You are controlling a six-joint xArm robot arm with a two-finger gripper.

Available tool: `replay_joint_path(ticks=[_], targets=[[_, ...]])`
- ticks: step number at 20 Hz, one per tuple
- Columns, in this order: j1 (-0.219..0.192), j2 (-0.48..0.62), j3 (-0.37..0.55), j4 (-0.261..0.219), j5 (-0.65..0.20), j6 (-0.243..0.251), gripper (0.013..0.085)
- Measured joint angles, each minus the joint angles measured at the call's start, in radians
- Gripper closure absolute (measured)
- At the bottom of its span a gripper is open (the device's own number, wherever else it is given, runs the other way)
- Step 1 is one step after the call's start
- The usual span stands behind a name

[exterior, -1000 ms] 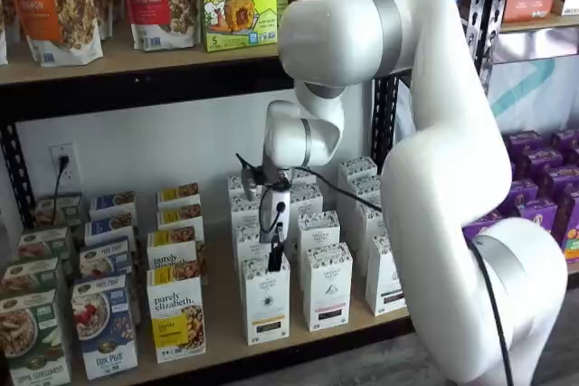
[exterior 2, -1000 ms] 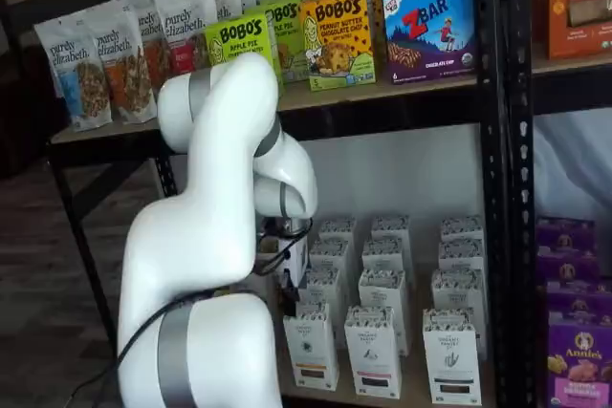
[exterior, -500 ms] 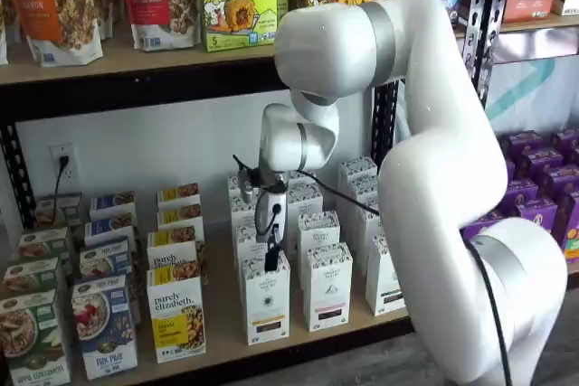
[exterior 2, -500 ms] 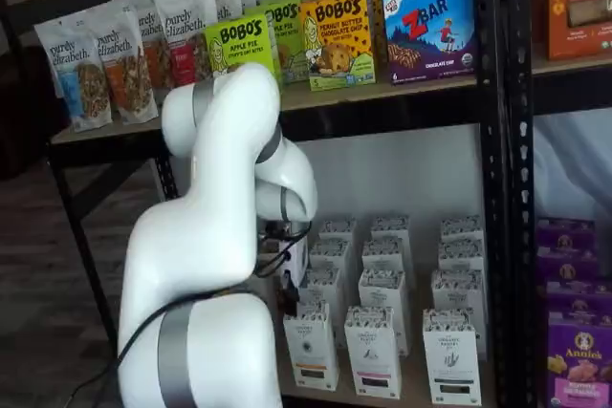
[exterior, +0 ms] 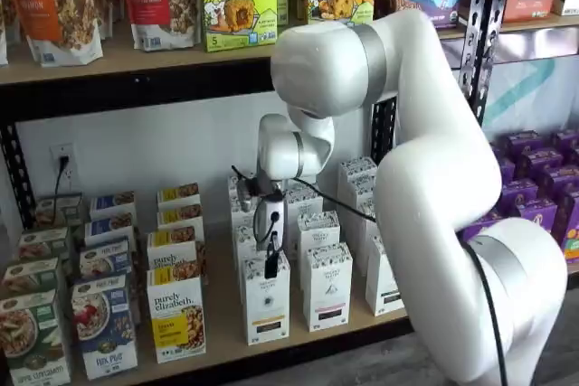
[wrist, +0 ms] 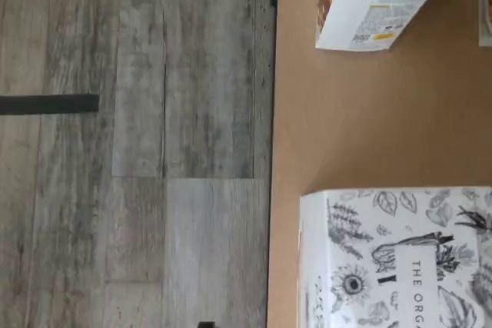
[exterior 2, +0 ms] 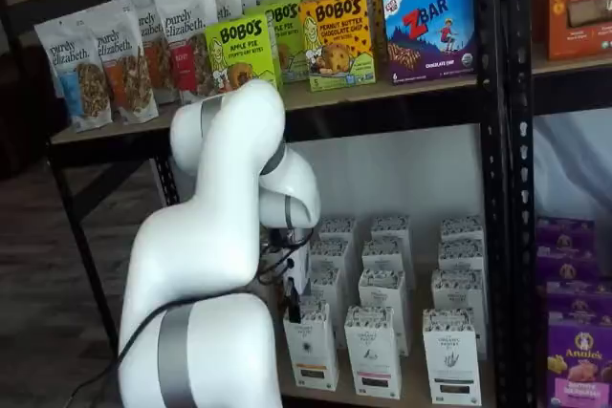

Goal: Pick up the white box with a yellow strip in the middle, on the bottom shelf, the fourth box from the left

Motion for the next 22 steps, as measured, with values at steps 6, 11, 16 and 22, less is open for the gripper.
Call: replay_joint_path(ticks=[6,11,16,22], targets=[[-0.006,0.043,-0.043,0.002,-0.005,-0.007,0.0130],[-0.009,0.077,-0.084,-0.009,-0.002,-0.001,0.0130],[-0.012,0.110,-0.119,-0.032,0.000,0.016,0.0130],[-0.013,0.141,-0.143,-0.041,-0.016,0.021,0.0130]])
